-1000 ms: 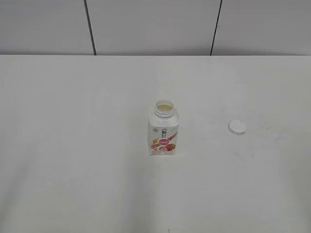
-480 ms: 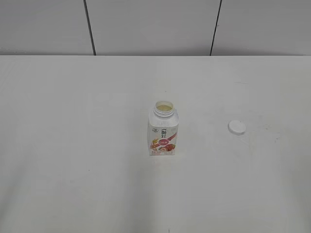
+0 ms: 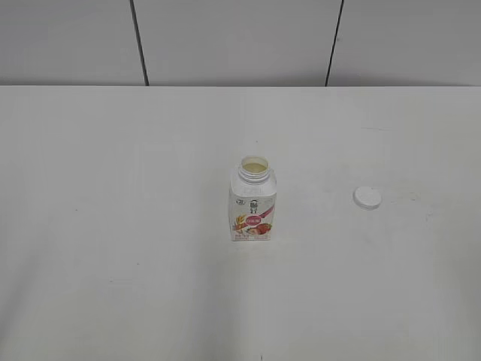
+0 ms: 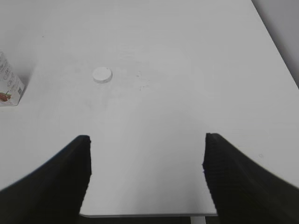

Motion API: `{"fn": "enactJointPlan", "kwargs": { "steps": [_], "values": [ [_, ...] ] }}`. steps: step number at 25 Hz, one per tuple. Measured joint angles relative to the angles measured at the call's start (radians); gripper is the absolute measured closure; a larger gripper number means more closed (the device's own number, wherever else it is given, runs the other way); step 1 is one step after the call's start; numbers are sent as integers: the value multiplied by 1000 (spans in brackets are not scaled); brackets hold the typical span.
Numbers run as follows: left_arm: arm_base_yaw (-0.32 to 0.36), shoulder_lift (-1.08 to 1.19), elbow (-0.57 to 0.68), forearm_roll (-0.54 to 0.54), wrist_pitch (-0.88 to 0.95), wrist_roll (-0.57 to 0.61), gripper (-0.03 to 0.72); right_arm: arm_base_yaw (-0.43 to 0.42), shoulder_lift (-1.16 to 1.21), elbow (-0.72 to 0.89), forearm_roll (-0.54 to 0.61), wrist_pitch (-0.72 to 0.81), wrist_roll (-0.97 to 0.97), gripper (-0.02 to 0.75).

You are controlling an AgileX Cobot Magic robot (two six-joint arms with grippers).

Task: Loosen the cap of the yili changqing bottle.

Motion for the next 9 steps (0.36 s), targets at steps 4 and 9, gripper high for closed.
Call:
{"fn": "enactJointPlan", "kwargs": {
  "steps": [4,9],
  "values": [
    [0,0,0,0,0,0,164,0,0,0,0,0,-1,150],
    [38,0,0,0,0,0,164,0,0,0,0,0,0,150]
  ]
}}
